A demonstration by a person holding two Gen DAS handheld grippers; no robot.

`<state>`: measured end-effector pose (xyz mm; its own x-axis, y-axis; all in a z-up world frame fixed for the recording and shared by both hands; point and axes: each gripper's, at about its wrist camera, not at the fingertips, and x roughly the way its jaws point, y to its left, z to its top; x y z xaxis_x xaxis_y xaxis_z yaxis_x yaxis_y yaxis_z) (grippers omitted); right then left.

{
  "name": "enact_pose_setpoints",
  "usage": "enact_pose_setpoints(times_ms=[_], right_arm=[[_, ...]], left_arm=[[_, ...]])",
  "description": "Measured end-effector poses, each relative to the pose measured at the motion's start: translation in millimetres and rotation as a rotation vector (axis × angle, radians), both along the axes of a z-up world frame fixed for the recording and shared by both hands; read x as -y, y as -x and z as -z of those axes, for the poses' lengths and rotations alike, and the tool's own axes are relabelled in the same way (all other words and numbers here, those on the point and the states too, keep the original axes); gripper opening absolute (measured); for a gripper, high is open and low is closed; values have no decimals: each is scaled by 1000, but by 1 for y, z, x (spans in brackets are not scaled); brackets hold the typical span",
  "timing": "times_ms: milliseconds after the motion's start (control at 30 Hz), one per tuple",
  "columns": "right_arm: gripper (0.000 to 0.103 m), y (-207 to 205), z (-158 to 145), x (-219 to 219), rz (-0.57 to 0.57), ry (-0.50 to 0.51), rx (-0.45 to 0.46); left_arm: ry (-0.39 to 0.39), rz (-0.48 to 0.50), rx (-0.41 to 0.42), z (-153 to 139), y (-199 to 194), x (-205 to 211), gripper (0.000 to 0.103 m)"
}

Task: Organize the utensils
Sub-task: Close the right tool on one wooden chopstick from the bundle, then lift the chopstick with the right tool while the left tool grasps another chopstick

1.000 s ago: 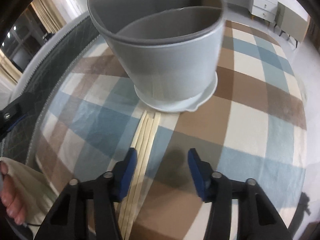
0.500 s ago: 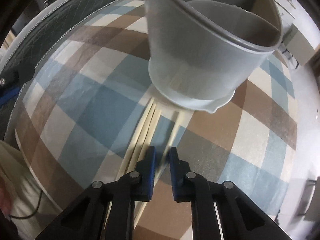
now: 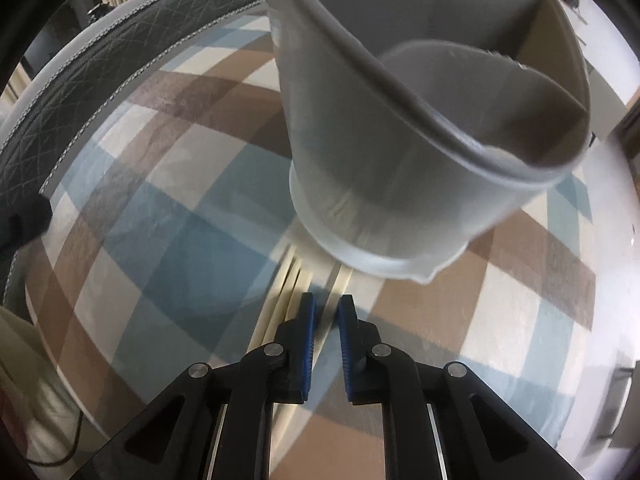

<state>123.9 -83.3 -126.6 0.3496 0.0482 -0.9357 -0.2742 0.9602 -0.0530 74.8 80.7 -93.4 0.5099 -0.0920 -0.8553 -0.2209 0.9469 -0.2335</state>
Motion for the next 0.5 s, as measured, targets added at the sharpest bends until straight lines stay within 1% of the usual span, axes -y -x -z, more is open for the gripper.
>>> enact_pose_setpoints(times_ms=[100,133,167,267,333,400,500], right_arm=[[12,1,-1,4,17,-31,27],[7,2,-2,4,19,-35,34],[7,4,-3,6,18,-46,43],[5,10,-5,18,25,-109,46],[5,18,-11,32,53,-151,60],[5,29,-23,53,101,-235,97],[5,40,-42,88,162,-340,148]], left_arm=[[2,26,-21,4,-1,5,90],[-5,44,-31,6,-2,9,90],[-12,58,-37,7,-1,13,90],[-36,118,-54,11,-1,28,90],[-42,154,-68,12,0,39,90],[-34,205,-82,14,2,53,90],[-59,279,-102,19,4,76,90]])
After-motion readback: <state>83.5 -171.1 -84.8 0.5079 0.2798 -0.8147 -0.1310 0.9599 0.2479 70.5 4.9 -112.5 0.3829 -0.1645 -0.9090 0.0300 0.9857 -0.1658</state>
